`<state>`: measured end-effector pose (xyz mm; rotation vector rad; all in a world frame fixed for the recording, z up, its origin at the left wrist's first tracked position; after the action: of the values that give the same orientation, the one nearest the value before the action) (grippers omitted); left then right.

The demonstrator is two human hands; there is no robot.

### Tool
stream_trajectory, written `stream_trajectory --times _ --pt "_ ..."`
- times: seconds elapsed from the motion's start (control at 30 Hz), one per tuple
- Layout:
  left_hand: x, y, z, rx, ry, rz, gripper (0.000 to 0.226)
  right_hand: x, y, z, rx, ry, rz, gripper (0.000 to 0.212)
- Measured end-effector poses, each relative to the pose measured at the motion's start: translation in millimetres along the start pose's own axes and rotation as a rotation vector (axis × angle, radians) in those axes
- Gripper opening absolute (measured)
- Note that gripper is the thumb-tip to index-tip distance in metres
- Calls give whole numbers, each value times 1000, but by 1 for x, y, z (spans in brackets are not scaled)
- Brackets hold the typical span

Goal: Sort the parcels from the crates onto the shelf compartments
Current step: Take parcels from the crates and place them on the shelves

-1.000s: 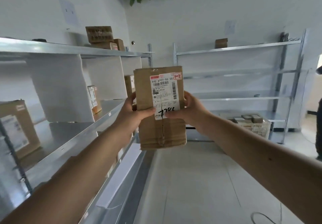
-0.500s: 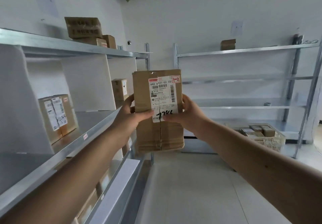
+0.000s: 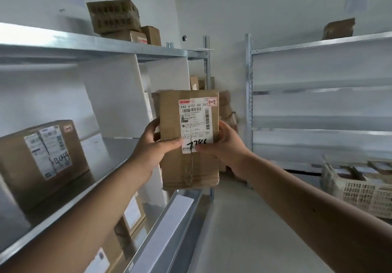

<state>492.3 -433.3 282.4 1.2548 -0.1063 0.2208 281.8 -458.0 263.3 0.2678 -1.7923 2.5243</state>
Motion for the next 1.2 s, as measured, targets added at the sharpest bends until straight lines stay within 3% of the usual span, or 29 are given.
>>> stream_trajectory --times 0.13,0.37,0.67,1.2 --pt "9 -13 26 16 135 42 75 -13 18 57 29 -103 31 76" --pt "19 -34 59 80 425 50 91 -37 23 140 111 -374 82 78" --pt "45 -28 54 66 727 101 79 -88 12 188 226 -633 144 83" --pt "82 -27 33 78 848 209 63 -162 16 199 275 -798 295 66"
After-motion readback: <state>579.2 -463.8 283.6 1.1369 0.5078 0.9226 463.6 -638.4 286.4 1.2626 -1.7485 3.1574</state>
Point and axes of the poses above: each hand's wrist, its own z-axis towards the middle knuckle, its own x-axis out of the back of the hand, y = z × x, the point moved 7 cm from there along z, towards the middle knuckle
